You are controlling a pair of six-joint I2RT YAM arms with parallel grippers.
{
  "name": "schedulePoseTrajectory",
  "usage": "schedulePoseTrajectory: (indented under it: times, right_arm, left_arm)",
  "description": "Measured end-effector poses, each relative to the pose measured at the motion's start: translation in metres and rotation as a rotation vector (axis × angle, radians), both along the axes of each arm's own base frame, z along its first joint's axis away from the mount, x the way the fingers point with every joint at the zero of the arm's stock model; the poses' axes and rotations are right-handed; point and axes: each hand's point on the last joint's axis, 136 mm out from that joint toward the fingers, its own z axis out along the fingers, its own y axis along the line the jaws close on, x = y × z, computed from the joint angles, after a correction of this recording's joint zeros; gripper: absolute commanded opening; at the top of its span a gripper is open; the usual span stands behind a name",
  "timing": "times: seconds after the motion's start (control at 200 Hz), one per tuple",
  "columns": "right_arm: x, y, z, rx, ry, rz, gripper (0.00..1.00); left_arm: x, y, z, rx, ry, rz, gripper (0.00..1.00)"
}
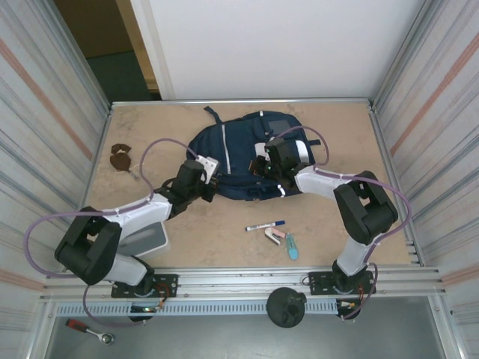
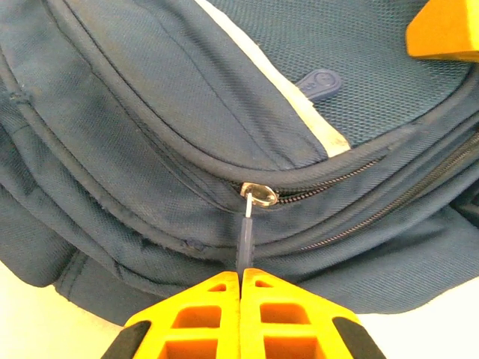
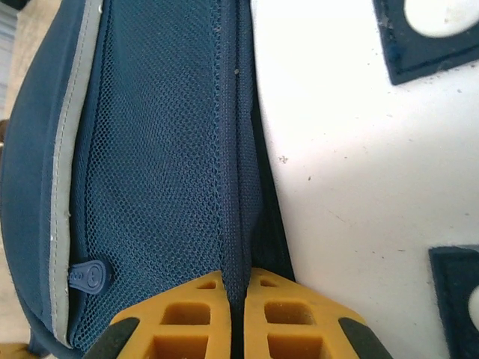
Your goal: Pack the student bag
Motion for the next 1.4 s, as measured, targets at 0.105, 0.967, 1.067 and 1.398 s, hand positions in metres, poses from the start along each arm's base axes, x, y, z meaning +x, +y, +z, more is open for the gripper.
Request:
schedulePoseTrajectory:
  times: [0.105, 0.967, 1.067, 1.398]
  right_arm:
    - [-0.001, -0.005, 0.002, -0.034, -0.022, 0.047, 0.0]
    - [-0.002, -0.039, -0.003, -0.094, 0.011, 0.188, 0.0]
    - [-0.002, -0.039, -0.003, -0.094, 0.011, 0.187, 0.0]
    - [-0.002, -0.039, -0.003, -0.094, 0.011, 0.187, 0.0]
  left_arm:
    - [0.005, 0.001, -0.002, 0.033, -0.002, 0.003, 0.0]
    - [-0.03, -0.056, 0.027, -0.194, 0.067, -0.178, 0.48]
    - [-0.025, -0.062, 0.016, -0.183, 0.112, -0.179, 0.44]
    - [-0.016, -0.069, -0.013, -0.137, 0.187, -0.169, 0.4]
